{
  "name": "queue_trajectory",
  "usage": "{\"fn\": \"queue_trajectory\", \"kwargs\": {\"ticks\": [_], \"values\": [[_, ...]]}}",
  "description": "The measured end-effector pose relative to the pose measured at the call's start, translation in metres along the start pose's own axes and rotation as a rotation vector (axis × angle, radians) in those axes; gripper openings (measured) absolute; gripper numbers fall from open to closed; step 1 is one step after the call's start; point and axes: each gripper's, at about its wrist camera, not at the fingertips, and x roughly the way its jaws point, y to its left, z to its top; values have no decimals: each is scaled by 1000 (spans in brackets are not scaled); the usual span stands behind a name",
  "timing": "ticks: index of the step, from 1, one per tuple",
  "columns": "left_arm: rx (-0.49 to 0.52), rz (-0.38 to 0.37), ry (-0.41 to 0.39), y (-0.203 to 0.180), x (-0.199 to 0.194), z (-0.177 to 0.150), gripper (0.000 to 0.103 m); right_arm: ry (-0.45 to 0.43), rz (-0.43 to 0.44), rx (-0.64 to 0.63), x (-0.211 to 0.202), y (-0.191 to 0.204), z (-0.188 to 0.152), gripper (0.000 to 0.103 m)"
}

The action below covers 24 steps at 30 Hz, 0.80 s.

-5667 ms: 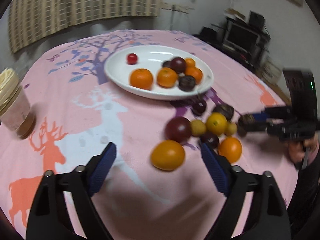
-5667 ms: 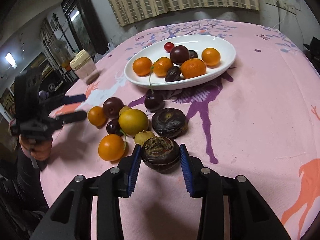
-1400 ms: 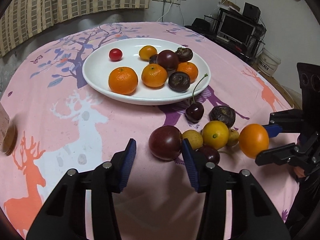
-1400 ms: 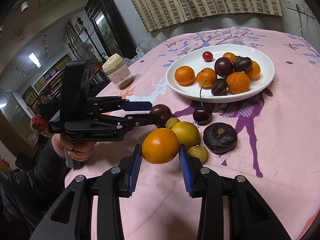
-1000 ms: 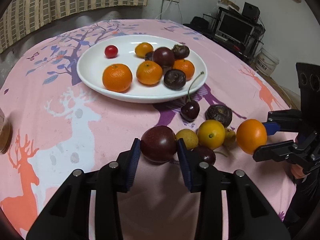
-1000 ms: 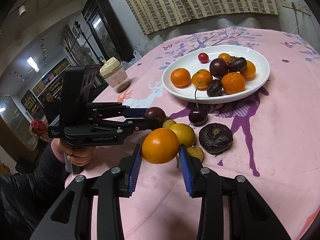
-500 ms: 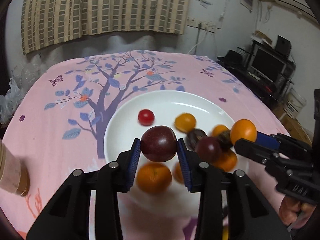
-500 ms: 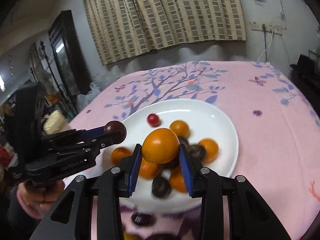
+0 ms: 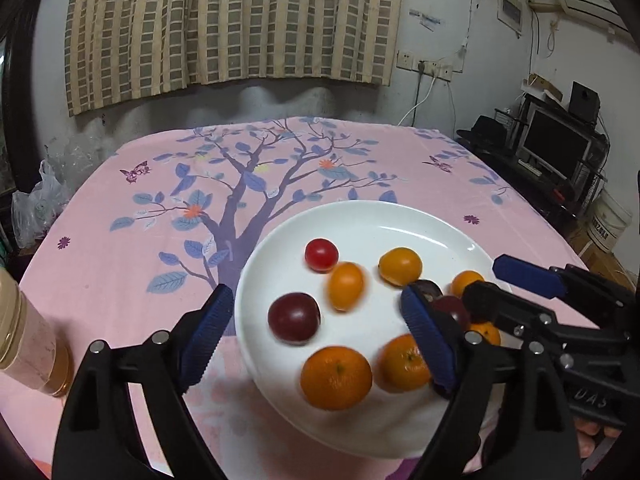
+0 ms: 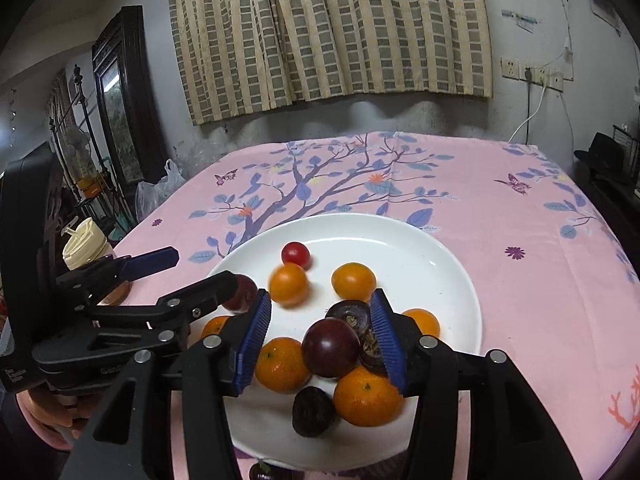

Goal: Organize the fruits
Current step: 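Carry the orange and plum onto the white plate and open both tools, then grasp a mangosteen with the right tool while the left tool grasps a dark cherry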

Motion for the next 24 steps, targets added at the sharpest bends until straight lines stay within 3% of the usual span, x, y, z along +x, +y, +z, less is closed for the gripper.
{"fn": "queue_trajectory", "kwargs": {"ticks": [8,11,15,20,24], "values": [[57,32,-52,-8,-29,-24,95,-6,30,-3,-33,-4,-15,53],[33,30,-25,-1,-34,-36,95,10,41,5,-48,-12,-29,55],[21,50,6,4,-37,-50,95,76,53,21,-61,-20,-55,55],[17,67,-14,7,-49,-56,95,154,62,-23,-67,-16,-84,55],[12,89,-2,9,-49,-60,96,221,64,-73,-62,-6,-100,50]]}}
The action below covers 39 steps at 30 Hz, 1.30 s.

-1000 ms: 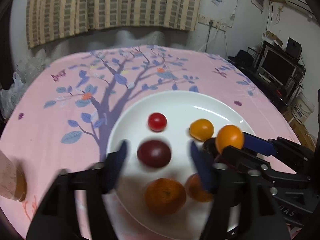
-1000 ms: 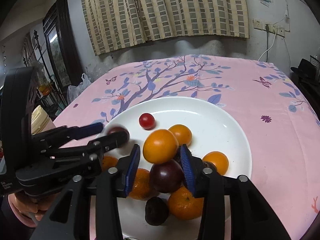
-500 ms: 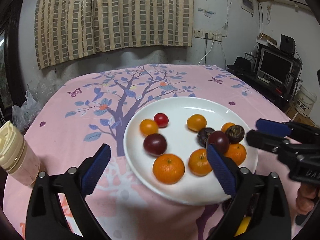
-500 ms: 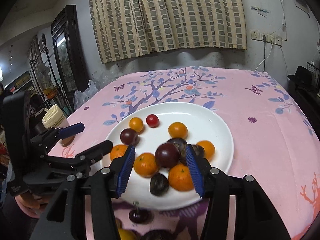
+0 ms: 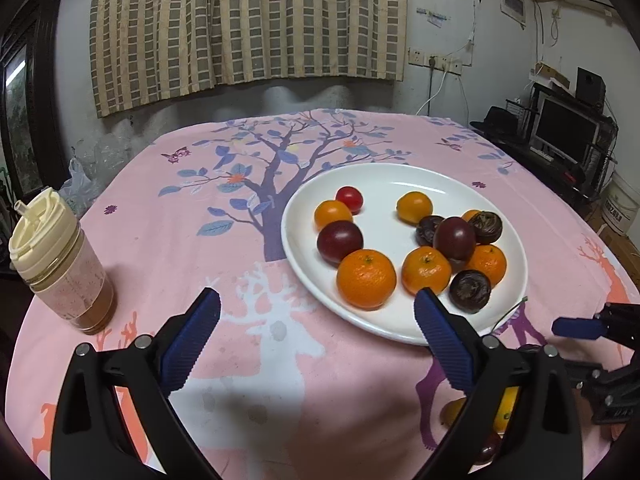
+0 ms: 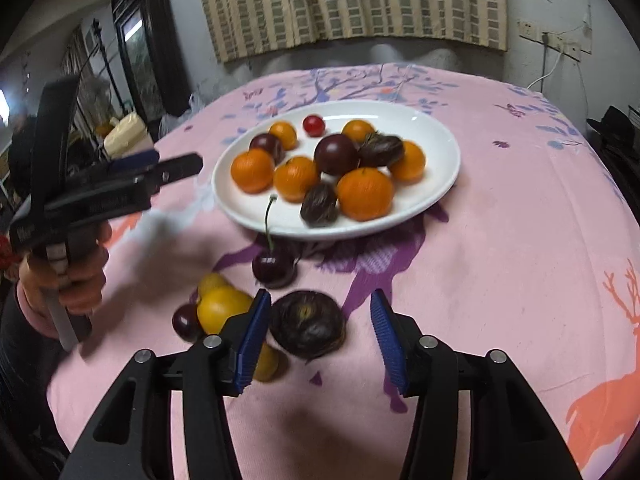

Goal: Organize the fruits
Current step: 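Grasp a mangosteen with the right tool while the left tool grasps a dark cherry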

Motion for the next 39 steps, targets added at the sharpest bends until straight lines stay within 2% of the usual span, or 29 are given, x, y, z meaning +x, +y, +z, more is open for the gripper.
{"fn": "queue_trajectory", "kwargs": {"ticks": [14,17,21,23,26,28,30,31,34,39], "values": [[-37,-7,4,7,-5,2,96,74,27,-18,18,7,-3,49],[-28,-9,0,5,-7,2,96,81,45,-23,22,10,-1,43],[-4,-32,1,1,-12,1,96,72,44,-18,19,9,-2,41],[29,-111,21,-2,-17,-1,96,46,50,7,14,4,0,41],[113,-326,70,-13,-29,-9,95,5,72,60,5,-6,3,41],[185,-407,91,-27,-37,-21,67,-2,64,83,3,-11,3,41],[246,-471,137,-39,-41,-36,54,3,56,95,3,-14,3,41],[272,-486,151,-43,-43,-43,50,7,54,101,4,-15,3,41],[331,-492,166,-57,-48,-64,49,4,56,104,2,-16,4,41],[353,-477,188,-65,-45,-73,48,-2,50,95,1,-15,4,41]]}}
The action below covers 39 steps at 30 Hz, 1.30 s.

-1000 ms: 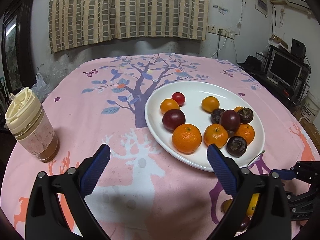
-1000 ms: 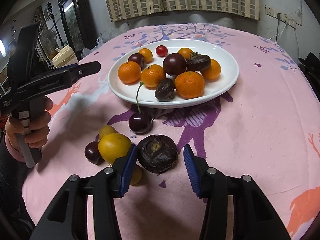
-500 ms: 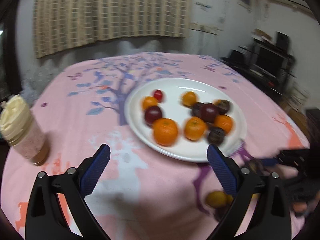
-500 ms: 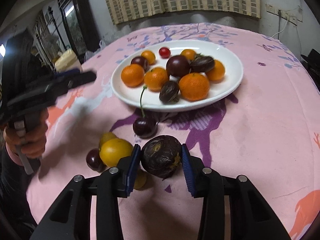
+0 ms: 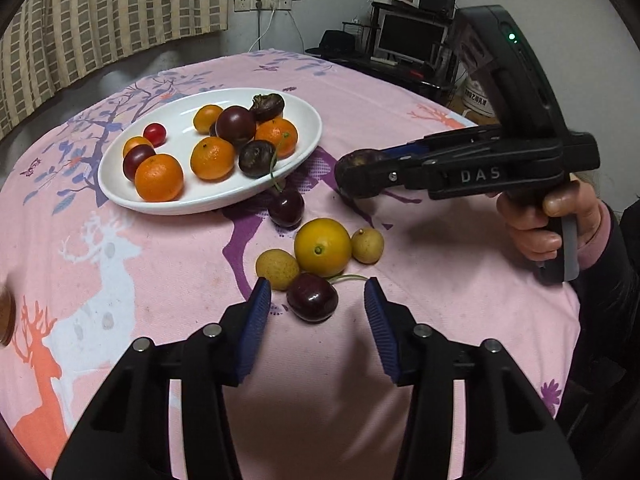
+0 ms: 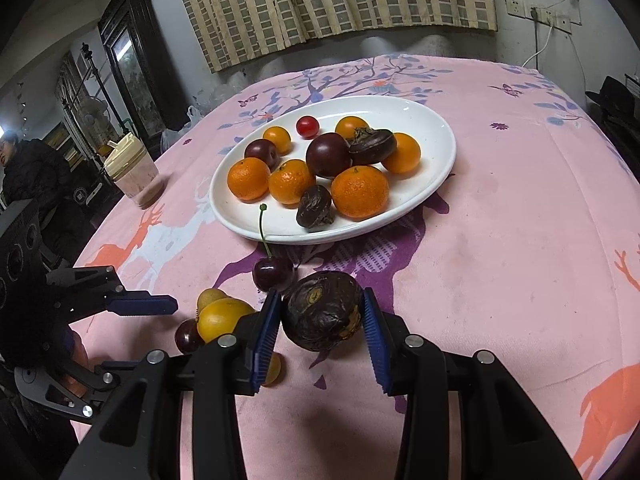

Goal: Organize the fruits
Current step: 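Grasp a mangosteen with the right tool while the left tool grasps a dark cherry, then place the mangosteen and cherry on the white plate and release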

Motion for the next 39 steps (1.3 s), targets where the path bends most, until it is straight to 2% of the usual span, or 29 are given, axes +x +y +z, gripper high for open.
{"fn": "queue_trajectory", "kwargs": {"ticks": [4,10,11,12,16,20,24,28,33,39], "values": [[-17,9,41,5,9,1,48,-2,-4,-1,-1,1,0,41],[-45,3,49,10,12,3,48,-2,-7,-6,-1,1,0,41],[-45,-1,57,10,14,3,46,-1,-7,-6,-2,1,0,41],[-48,-9,66,10,16,3,40,-1,-7,-6,-2,1,1,41],[-69,-18,93,13,21,3,31,-3,-10,-4,-3,0,1,41],[-74,-24,92,14,21,3,29,-3,-8,-5,-3,1,0,41],[-66,-27,57,13,14,4,29,-18,-5,-11,-6,1,1,41],[-116,-80,-55,25,-12,15,29,-58,-1,-17,-12,5,3,41],[-228,0,-130,57,-12,61,29,-140,-54,-30,-15,13,31,41],[-303,149,-144,96,27,119,29,-197,-101,2,13,2,83,41]]}}
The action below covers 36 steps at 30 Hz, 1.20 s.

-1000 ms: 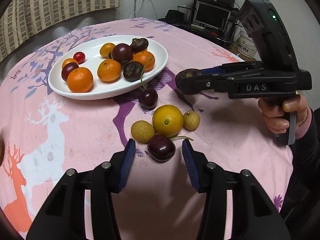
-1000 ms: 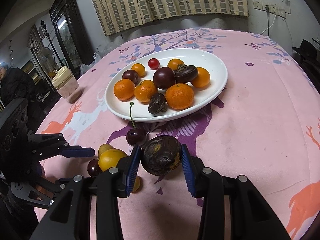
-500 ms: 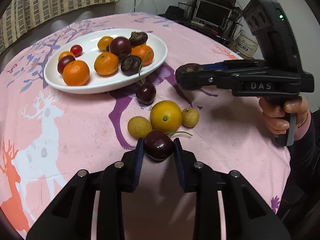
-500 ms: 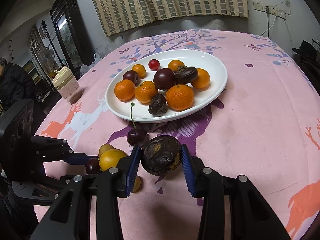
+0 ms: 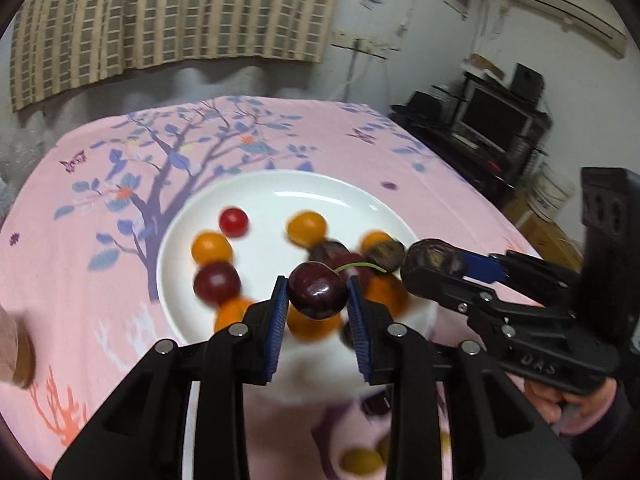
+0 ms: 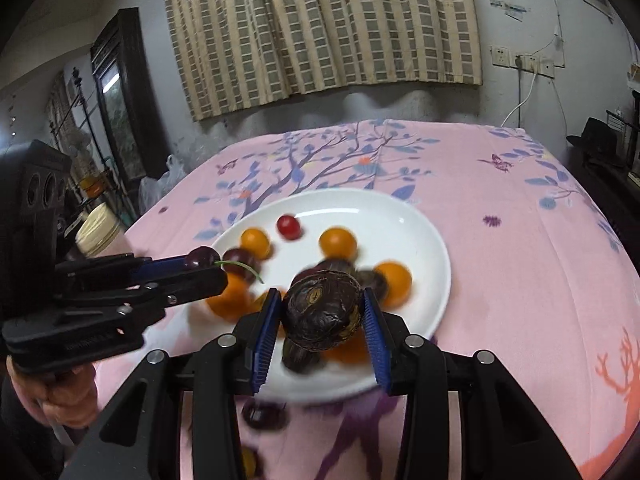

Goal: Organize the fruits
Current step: 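Place the mangosteen and cherry on the white plate and release, then grasp a yellow lemon-like fruit with the right tool while the left tool grasps a small yellow fruit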

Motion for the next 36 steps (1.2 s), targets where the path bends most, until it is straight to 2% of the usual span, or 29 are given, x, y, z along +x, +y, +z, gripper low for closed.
{"fn": "queue_trajectory", "kwargs": {"ticks": [2,3,4,6,9,12,16,19,22,26,36], "values": [[-41,30,-9,8,14,10,29,-10,-25,11,17,-6,11,42],[-68,48,-10,13,17,13,42,-12,-30,21,22,-7,13,43],[-96,62,-5,18,17,14,71,0,-29,39,26,-11,14,43],[-123,72,-42,28,7,12,87,27,-2,48,27,-14,12,43],[-145,126,-86,38,-13,5,95,8,33,32,10,-13,6,51],[-182,142,-103,47,-24,-6,96,21,98,20,-2,-5,-5,52],[-192,194,-89,53,-33,-26,96,113,202,-13,-8,8,-29,52],[-195,191,-72,57,-39,-39,96,163,239,-56,-10,23,-46,55],[-197,191,-59,57,-44,-48,96,213,246,-124,-10,41,-62,55],[-190,228,-70,56,-49,-56,97,245,249,-213,-14,63,-77,55],[-234,234,-53,65,-51,-61,98,285,188,-282,-11,74,-92,55]]}}
